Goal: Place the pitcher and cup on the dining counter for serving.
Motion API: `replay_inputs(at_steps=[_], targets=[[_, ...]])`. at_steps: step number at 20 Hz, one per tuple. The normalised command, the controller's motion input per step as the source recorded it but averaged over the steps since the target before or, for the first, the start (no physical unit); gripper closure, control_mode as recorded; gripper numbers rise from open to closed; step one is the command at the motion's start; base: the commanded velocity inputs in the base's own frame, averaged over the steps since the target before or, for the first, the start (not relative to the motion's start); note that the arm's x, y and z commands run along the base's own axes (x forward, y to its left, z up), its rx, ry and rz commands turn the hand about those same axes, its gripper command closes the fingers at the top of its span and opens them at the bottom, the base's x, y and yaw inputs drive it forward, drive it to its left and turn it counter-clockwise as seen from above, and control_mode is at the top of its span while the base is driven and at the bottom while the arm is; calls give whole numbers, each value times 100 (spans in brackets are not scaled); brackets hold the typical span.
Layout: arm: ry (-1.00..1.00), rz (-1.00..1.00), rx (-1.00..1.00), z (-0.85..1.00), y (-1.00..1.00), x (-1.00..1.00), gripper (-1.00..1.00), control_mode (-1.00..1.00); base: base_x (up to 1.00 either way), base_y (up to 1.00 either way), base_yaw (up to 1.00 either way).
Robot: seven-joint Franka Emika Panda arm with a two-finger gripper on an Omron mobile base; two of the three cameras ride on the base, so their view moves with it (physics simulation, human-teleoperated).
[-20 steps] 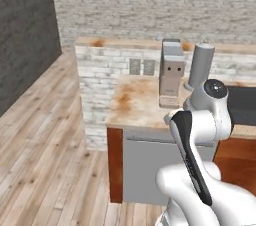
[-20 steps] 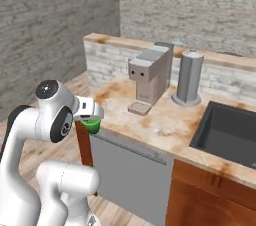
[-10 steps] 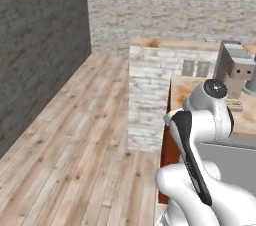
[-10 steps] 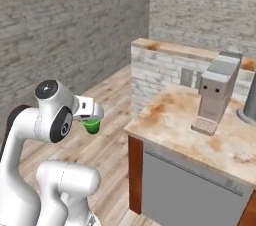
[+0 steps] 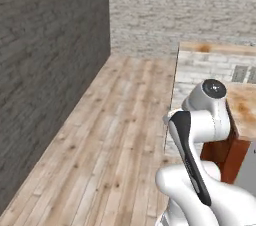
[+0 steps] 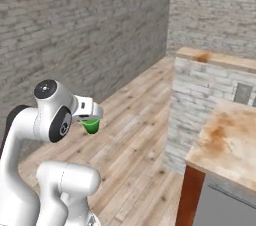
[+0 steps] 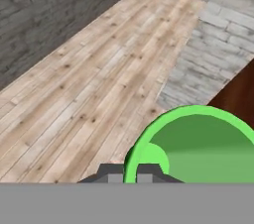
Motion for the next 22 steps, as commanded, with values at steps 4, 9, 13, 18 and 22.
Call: replay_inputs(at_steps=[4, 9, 13, 18, 22], targets=[[0, 0, 0, 0, 0, 0, 100, 100, 98, 100, 0], [0, 0, 0, 0, 0, 0, 100, 100, 100, 91, -1], [0, 0, 0, 0, 0, 0, 100, 100, 100, 36, -18], [0, 0, 0, 0, 0, 0, 100, 100, 99, 23, -15], [0, 0, 0, 0, 0, 0, 100, 100, 100, 18, -15]])
